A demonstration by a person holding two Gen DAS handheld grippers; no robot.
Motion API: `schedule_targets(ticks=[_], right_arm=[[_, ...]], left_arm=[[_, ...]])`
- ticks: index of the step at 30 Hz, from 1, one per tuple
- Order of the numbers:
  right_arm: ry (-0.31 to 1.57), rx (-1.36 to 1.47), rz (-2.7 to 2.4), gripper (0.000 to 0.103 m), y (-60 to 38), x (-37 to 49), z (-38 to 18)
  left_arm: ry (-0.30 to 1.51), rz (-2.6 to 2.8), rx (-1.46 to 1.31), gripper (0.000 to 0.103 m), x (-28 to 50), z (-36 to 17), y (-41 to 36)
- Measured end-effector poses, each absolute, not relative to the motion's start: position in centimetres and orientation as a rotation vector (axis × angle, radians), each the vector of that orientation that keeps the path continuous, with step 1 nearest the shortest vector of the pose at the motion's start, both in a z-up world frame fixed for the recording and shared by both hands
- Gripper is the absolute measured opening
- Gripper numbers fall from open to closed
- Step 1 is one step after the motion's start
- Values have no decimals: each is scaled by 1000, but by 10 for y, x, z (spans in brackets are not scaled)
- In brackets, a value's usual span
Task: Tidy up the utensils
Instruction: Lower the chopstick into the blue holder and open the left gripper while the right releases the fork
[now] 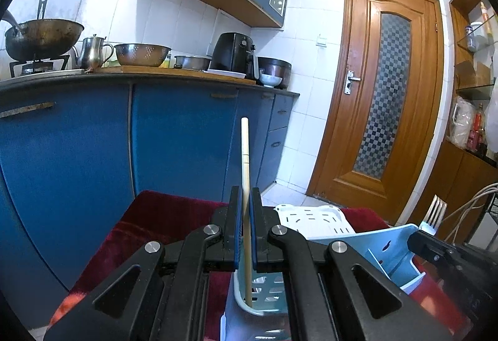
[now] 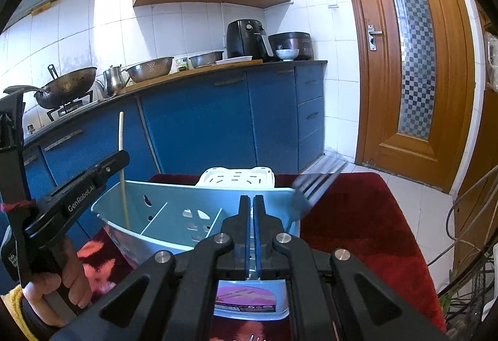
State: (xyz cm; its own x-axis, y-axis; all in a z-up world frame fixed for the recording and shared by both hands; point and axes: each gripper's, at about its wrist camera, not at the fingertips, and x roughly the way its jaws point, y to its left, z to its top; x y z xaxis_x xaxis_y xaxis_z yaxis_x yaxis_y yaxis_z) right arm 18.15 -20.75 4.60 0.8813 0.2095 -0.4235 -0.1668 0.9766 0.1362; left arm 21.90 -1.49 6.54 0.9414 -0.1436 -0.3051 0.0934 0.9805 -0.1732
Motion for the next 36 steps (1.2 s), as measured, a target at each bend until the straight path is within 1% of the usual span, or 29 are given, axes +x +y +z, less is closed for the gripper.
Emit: schedule_targets(ticks=[3,5,6,7,8,9,10,12,16,28,36], right_arm=[[457,114,201,4,-209,180,45],[460,132,203,8,-210,178,44],[461,139,203,17,-211,177,44],[461,147,203,25,-212,175,43],[461,158,208,27,-213,172,43],[463,163,210,27,-213,171,42],[464,167,209,27,-214,168,42],[462,168,209,27,-216,164,44],[448,183,203,30,-220,156,50],[491,319,196,30,-246,126,60],[569,350,192,30,-255,104,49]], left_arm=[[340,-134,-155,3,218,64,-16],[347,-138,-157,3,217,63,-16],[359,-146,-161,4,218,62,-16],[374,-153,-163,11,219,62,-16],[394,-161,-168,16,220,61,-16],[404,-163,-172,25,221,62,-15],[411,-162,-178,28,221,62,-15],[417,-164,-179,28,218,64,-14],[436,-165,-177,32,210,71,-11],[534,-166,-168,32,169,82,7],[609,-144,-134,32,133,78,20]])
